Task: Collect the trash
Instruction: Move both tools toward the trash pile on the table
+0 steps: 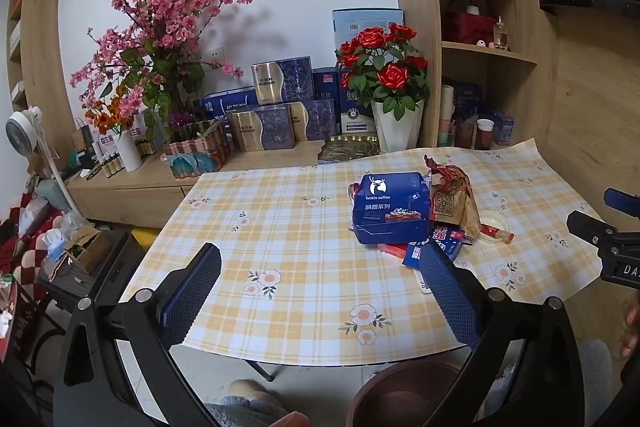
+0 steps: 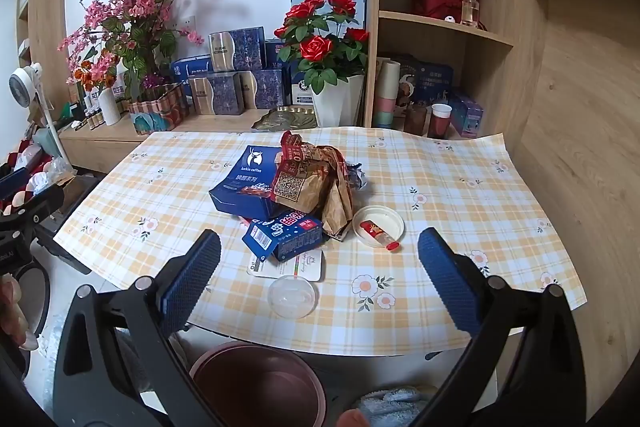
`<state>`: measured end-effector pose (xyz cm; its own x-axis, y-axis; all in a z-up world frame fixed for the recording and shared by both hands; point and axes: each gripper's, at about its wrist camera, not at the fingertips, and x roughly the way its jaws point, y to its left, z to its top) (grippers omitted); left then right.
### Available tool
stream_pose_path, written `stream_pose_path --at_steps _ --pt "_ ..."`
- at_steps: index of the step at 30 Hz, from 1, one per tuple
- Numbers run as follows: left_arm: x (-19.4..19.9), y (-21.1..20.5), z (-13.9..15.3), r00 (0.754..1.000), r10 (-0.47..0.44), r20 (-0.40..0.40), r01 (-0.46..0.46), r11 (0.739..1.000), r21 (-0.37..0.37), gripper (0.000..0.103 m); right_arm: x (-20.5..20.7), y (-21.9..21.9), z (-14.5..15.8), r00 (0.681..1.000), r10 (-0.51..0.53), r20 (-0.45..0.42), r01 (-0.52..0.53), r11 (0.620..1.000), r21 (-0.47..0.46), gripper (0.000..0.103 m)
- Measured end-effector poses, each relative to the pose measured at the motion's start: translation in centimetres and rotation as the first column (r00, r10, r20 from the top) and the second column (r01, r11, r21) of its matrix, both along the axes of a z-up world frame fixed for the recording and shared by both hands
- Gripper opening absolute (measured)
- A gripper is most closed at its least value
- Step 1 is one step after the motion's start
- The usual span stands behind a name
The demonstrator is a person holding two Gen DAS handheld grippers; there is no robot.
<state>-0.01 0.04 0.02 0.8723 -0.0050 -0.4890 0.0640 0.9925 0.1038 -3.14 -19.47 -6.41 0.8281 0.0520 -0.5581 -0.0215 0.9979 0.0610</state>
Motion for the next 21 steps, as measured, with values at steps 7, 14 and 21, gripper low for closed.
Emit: stream_pose_path --at_steps 7,14,21 --pt "0.1 0.0 0.0 1.000 -0.002 -0.009 0.002 1.000 -0.004 0.098 0.3 -0.5 0.0 1.000 -0.003 -0.003 0.003 1.000 0.004 0.097" --pt "-0.3 -0.4 -0.2 1.000 -0.004 0.019 0.004 1.000 0.011 0.098 0.1 -0.1 -0.1 1.000 -0.005 -0.001 0.005 1.000 0.002 0.097" --pt "0.4 1.6 -0.1 0.999 -0.026 0.037 0.030 0.993 -0.115 0.098 0.5 0.6 -0.4 1.000 0.005 -0.008 -0.005 1.000 0.002 0.097"
